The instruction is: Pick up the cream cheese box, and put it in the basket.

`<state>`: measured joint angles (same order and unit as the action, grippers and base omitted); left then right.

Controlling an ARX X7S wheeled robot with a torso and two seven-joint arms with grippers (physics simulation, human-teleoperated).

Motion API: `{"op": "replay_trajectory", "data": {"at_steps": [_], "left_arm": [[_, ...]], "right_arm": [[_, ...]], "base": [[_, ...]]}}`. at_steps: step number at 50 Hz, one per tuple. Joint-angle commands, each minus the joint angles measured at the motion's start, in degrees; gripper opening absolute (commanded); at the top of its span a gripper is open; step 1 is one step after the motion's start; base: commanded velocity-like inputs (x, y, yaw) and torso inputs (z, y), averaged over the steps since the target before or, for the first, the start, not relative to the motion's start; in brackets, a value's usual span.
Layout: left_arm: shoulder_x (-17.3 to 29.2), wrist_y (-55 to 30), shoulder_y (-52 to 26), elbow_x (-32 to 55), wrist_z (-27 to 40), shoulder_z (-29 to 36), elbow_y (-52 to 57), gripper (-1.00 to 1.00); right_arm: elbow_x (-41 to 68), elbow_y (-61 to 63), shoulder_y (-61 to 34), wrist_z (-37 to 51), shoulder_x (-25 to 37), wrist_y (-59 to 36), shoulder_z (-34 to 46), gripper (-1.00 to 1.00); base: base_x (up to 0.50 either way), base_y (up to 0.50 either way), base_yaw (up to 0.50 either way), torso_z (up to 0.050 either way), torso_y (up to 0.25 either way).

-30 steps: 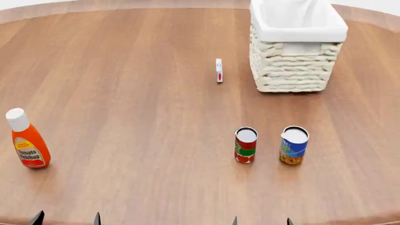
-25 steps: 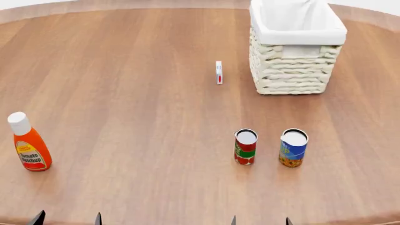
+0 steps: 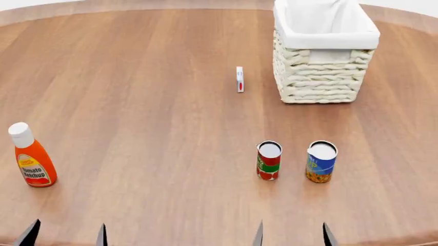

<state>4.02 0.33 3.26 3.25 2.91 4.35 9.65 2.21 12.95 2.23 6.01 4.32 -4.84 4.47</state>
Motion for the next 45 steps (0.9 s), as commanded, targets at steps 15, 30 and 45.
{"op": "replay_trajectory", "data": {"at_steps": [15,30,45], "left_arm": [[4.22,-6.3,7.78,6.14,3.4,-1.9,34.35,1.0],[5.37,-6.36,8.22,7.53,4.72,-2.5,37.27,1.0],[6.16,-5.08,8.61,6.7,5.24,-1.17,36.88,1.0]], "right_arm": [[-0.97,33.64,5.5,2.51,4.09,-13.19,3.46,1.0],[0.7,36.92,6.13,3.11,4.99,-12.68,3.32,1.0],[0.16,34.76,5.82,4.48,5.58,-10.83,3.52,1.0]], "base": [[0.0,0.0,0.0,0.0,0.0],[0.0,0.0,0.0,0.0,0.0],[0.0,0.01,0.0,0.0,0.0]]}}
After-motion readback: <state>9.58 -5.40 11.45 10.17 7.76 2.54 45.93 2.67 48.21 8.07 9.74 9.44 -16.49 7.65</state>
